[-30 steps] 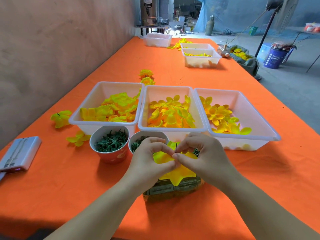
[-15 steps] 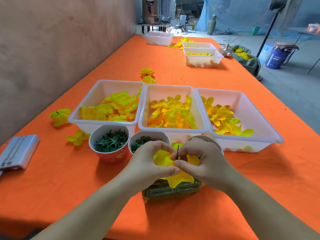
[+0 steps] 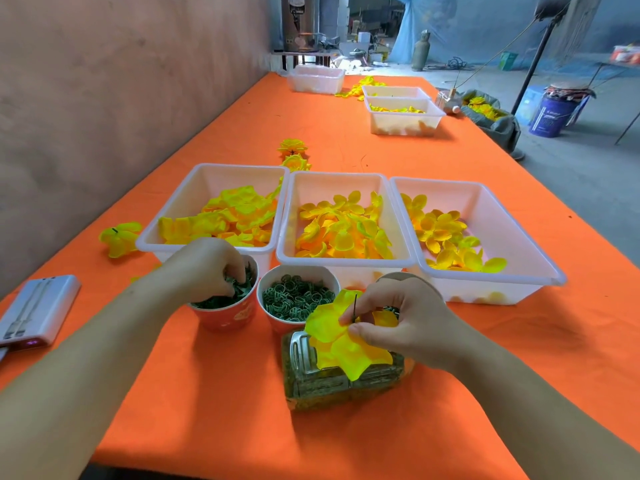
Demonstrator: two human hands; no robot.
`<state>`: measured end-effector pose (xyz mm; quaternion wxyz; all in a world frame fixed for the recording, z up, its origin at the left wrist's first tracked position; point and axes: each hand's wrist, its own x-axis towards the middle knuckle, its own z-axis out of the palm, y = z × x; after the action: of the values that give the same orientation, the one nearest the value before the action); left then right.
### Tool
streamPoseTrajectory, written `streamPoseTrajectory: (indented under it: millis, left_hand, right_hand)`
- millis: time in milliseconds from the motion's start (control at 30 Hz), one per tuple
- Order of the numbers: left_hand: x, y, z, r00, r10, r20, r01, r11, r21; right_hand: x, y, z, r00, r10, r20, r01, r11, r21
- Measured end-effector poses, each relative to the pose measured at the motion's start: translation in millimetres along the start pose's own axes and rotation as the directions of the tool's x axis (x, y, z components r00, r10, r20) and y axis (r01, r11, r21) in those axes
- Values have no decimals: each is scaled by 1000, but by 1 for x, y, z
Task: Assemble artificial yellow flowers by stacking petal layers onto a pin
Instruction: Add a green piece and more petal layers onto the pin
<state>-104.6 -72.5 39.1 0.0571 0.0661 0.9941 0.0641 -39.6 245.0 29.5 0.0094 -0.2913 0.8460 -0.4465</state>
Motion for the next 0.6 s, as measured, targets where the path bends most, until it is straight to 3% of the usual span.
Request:
streamPoseTrajectory:
  millis: [100,267,400,500,600]
  left_hand:
    - [6,2,10,992,116,41,-118,991,63]
    - [8,4,27,977,203,-58,-203,979,3]
    - [5,6,31,981,48,-186,-57,997,-42]
    - [5,3,27,974,-113,-197,70,974,-214]
    - [1,-3,24,964,-163,-208,93,946,-312]
  right_hand:
    - [-1,0,1,1000,-1,-18,1,1000,6]
    - [-4,0,1,999,2,-32,-3,1000,-7]
    - [-4,-1,1,1000,5,-31,-5,1000,-9]
    - [-5,-1,2,999,13,-41,-13,1000,2]
    - [-5,-2,2,999,11,-40,-11,1000,7]
